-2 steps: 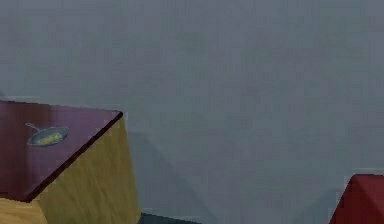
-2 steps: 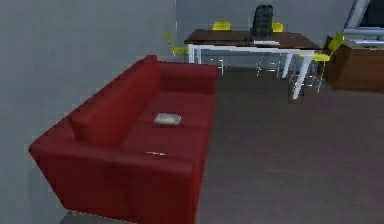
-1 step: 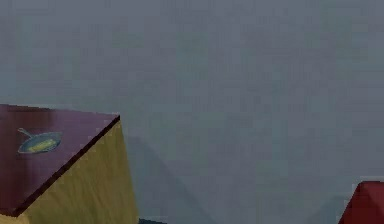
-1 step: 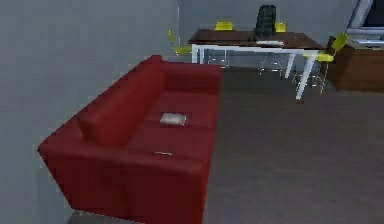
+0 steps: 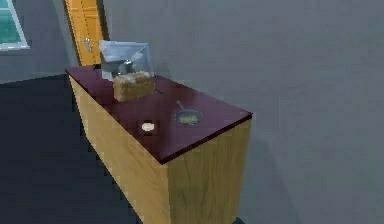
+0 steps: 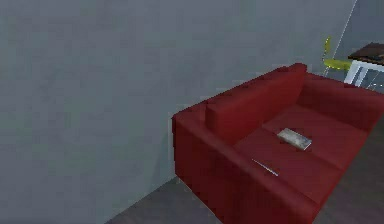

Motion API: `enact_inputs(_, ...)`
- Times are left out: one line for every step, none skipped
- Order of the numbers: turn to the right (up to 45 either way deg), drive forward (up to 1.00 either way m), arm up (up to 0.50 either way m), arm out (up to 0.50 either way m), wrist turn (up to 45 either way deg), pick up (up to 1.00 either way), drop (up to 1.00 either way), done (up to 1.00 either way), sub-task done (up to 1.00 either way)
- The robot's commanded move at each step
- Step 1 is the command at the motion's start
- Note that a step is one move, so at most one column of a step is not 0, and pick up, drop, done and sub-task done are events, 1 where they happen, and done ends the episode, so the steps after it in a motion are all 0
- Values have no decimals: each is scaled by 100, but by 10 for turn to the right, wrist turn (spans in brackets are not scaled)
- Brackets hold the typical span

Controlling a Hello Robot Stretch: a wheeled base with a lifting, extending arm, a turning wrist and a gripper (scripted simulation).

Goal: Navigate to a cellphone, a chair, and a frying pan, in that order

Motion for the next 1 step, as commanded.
enact_inputs(0, 0, 0, 0, 0, 0, 0, 100, 0)
